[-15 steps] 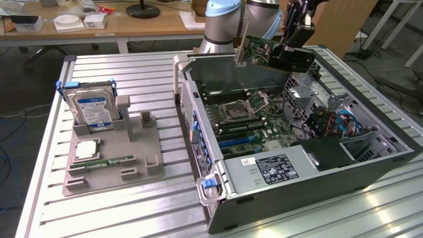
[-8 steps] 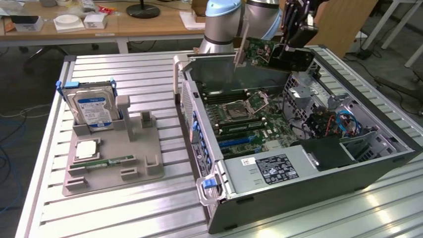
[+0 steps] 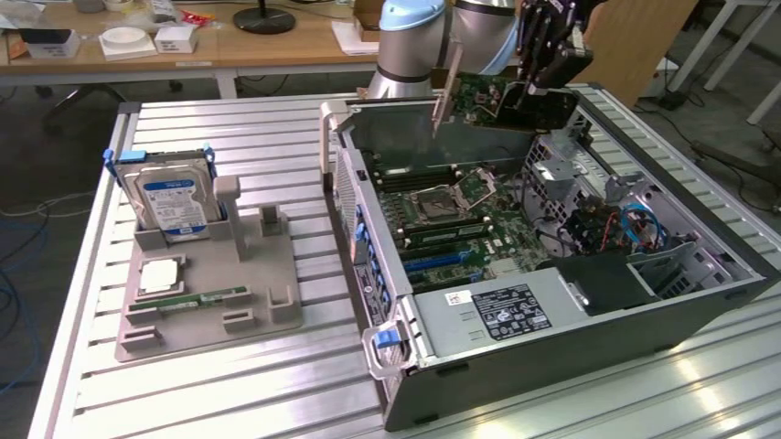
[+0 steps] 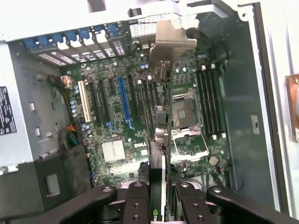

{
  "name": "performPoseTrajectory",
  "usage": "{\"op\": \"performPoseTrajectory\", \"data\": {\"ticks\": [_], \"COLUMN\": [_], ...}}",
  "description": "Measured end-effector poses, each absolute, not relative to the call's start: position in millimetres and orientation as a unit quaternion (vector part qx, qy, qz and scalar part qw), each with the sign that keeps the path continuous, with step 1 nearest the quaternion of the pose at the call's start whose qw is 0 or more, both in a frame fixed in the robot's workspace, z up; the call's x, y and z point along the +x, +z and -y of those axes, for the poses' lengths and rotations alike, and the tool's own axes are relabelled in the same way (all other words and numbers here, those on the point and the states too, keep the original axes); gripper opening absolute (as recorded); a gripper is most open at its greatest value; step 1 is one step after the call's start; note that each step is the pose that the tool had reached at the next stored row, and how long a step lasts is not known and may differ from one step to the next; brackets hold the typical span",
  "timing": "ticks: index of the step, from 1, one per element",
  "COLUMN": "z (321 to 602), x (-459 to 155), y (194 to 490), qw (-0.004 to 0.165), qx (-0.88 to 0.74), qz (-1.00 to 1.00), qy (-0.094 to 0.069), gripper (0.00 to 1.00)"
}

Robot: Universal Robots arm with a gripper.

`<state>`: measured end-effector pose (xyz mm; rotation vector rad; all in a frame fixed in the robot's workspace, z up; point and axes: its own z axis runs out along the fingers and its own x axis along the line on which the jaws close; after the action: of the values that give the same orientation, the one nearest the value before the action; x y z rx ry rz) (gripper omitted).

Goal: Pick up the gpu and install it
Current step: 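Insert the gpu into the slot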

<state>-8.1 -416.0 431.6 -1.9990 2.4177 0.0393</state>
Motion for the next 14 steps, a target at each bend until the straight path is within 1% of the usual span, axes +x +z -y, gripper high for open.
{"op": "performPoseTrajectory", "data": {"ticks": [14], "z": [416.0], "x": [-8.1], "y": [431.5], "qw": [0.001], "qx": [-0.707], "qz": [-0.707], "qy": [0.013], "gripper": [0.26]}}
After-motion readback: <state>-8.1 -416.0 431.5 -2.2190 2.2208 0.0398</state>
